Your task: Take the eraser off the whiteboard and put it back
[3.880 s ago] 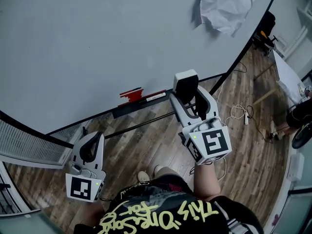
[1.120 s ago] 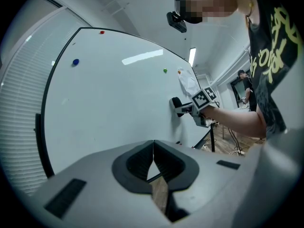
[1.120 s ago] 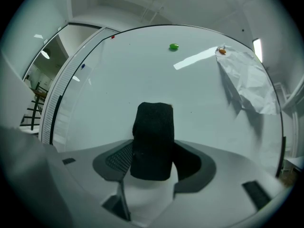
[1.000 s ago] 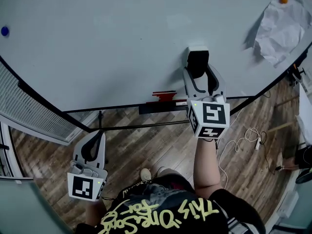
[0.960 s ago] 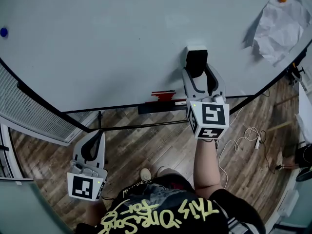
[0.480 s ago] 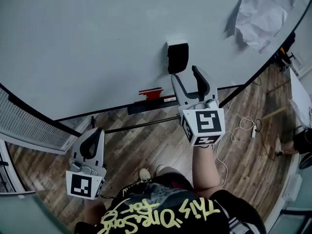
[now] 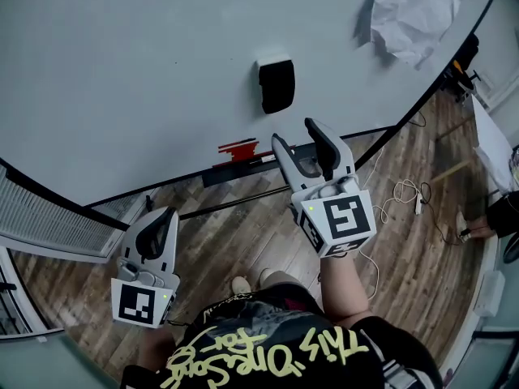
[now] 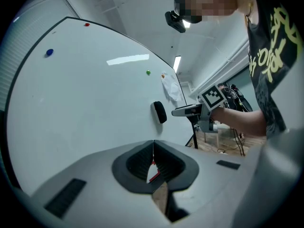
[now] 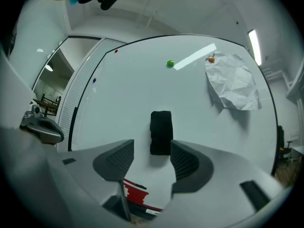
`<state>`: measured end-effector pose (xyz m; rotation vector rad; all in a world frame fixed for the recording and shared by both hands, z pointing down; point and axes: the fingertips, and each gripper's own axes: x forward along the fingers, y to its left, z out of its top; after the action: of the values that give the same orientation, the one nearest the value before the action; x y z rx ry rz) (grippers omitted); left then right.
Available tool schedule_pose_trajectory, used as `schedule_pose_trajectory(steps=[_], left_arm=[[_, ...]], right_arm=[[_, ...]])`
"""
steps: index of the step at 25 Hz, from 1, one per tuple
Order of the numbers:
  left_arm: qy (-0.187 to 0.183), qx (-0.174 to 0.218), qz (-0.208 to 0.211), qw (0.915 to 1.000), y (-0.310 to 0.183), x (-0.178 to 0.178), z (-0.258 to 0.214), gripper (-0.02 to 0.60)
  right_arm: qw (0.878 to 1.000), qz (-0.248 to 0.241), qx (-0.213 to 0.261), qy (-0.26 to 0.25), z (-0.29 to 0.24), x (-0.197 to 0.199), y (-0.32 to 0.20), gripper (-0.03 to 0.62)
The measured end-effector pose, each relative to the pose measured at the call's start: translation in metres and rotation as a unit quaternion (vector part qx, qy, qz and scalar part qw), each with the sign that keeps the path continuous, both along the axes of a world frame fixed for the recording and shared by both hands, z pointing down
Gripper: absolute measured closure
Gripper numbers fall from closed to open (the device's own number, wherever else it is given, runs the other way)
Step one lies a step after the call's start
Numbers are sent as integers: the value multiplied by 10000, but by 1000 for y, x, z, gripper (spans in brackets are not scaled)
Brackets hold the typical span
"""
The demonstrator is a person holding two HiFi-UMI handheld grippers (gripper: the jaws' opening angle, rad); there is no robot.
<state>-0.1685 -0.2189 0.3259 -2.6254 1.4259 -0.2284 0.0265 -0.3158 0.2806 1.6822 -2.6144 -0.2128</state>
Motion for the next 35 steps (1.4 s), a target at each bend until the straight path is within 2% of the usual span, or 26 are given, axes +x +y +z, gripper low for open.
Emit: schedule_pose_trajectory(steps=[14, 17, 20, 25, 35], left_arm=[[96, 48, 175, 9998, -3, 15, -2, 574], [-39, 244, 275, 9993, -4, 15, -5, 574], [115, 124, 177, 9997, -3, 14, -6, 574], [138, 117, 180, 9997, 0, 13, -6, 574], [98, 115, 206, 9997, 3, 10, -4, 574]], right_arm=[[9994, -183, -127, -250, 21, -4, 28, 426], [9989, -215, -184, -386, 23, -5, 31, 455], [9988, -200, -154, -425, 24, -6, 34, 490], [9987, -160, -376, -313, 37, -7, 42, 535], [9985, -202, -406, -308, 38, -10, 53, 574]])
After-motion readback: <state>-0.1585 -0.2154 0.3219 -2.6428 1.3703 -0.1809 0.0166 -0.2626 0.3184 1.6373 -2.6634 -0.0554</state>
